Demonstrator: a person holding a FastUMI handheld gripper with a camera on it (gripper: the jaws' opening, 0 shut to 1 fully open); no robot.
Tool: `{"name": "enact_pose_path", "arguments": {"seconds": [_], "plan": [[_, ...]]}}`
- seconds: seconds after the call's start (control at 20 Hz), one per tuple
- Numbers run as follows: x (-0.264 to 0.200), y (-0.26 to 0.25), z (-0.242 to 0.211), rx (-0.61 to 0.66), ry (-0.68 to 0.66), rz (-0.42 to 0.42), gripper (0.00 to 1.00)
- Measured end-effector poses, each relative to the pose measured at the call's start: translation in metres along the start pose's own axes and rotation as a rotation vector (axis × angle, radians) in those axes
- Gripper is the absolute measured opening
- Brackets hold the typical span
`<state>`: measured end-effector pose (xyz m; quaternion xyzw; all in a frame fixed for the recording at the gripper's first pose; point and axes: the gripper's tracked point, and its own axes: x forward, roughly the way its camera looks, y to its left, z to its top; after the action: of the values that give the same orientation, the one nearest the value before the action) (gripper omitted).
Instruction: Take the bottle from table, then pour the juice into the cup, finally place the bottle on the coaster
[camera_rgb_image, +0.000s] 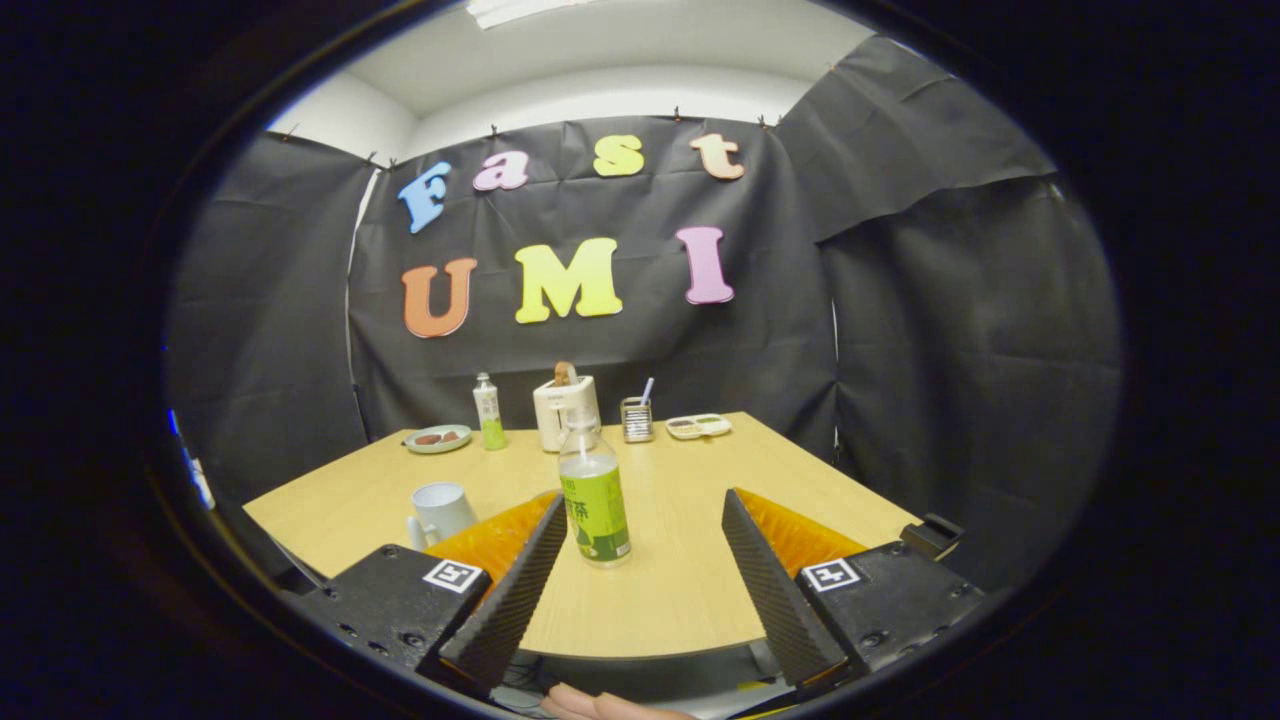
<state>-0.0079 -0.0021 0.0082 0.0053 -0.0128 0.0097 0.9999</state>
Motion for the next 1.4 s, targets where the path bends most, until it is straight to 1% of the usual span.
{"name": "enact_pose_path", "arguments": {"seconds": [0.45,0.6,0.75,0.85,1.05,1.25,1.4], "plan": [[0.002,-0.001,-0.003,-0.053,-0.008,-0.023,1.0],[0.009,0.004,-0.009,-0.047,-0.002,-0.006,1.0],[0.022,-0.002,-0.017,-0.034,0.008,-0.029,1.0],[0.034,0.006,-0.033,-0.036,0.039,-0.014,1.0],[0.058,0.012,-0.042,-0.051,0.037,0.003,1.0],[0.077,0.027,-0.042,-0.089,-0.016,0.043,1.0],[0.092,0.037,-0.041,-0.131,-0.053,0.051,1.0]]}}
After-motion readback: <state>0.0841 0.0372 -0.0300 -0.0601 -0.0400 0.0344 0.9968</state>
